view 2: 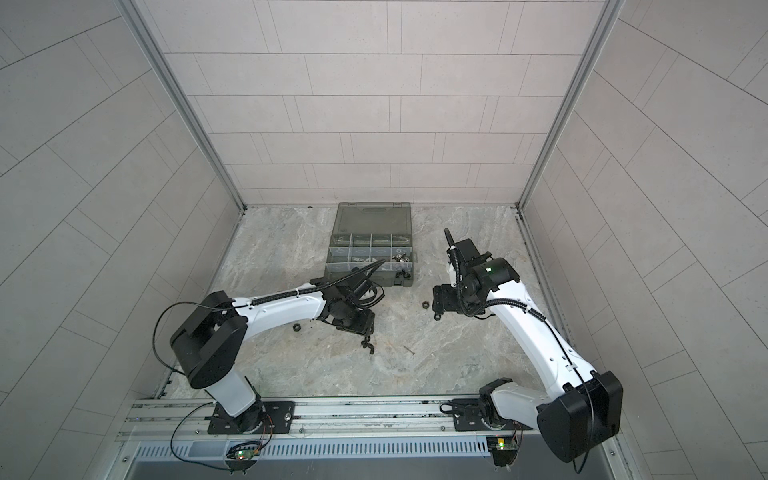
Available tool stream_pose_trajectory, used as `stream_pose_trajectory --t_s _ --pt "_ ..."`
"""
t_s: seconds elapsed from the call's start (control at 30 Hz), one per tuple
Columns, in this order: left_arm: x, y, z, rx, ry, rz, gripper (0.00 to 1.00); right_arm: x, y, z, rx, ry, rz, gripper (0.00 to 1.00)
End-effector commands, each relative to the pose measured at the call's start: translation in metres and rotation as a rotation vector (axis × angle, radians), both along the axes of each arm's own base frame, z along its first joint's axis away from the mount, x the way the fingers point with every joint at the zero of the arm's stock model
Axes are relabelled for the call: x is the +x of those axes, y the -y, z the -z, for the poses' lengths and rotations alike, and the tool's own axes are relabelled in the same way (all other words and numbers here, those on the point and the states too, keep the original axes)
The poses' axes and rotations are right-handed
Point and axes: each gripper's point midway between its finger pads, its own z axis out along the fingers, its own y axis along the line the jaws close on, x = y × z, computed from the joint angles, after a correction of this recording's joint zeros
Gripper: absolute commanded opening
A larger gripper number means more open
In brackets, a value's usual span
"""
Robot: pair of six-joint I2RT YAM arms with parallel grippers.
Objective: Sort the screws and nuts into containers
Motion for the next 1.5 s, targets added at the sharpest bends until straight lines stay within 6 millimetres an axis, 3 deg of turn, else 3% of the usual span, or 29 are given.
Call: stream_pose_trajectory --t_s 0.0,0.27,0.87,1.13,1.47 --pt "-0.007 -0.005 0.007 0.033 -0.017 -0.017 0.58 -0.007 0.003 -0.002 0.007 0.004 0.004 0.83" --pt "-0.016 -0.004 0.016 0.074 -0.028 -0.015 0.43 -0.011 0.005 -0.001 0.014 0.0 0.0 0.83" --pt "-0.018 -0.008 0.03 0.157 -0.033 0.013 0.38 -0.013 0.014 -0.001 -0.001 0.0 0.026 0.83" --pt "-0.015 -0.004 0.029 0.16 -0.032 0.05 0.24 -0.008 0.015 -0.002 -0.004 -0.003 0.026 0.82" --pt "-0.012 0.0 0.022 0.167 -0.031 0.09 0.14 -0.004 0.019 -0.007 -0.002 0.01 0.038 0.82"
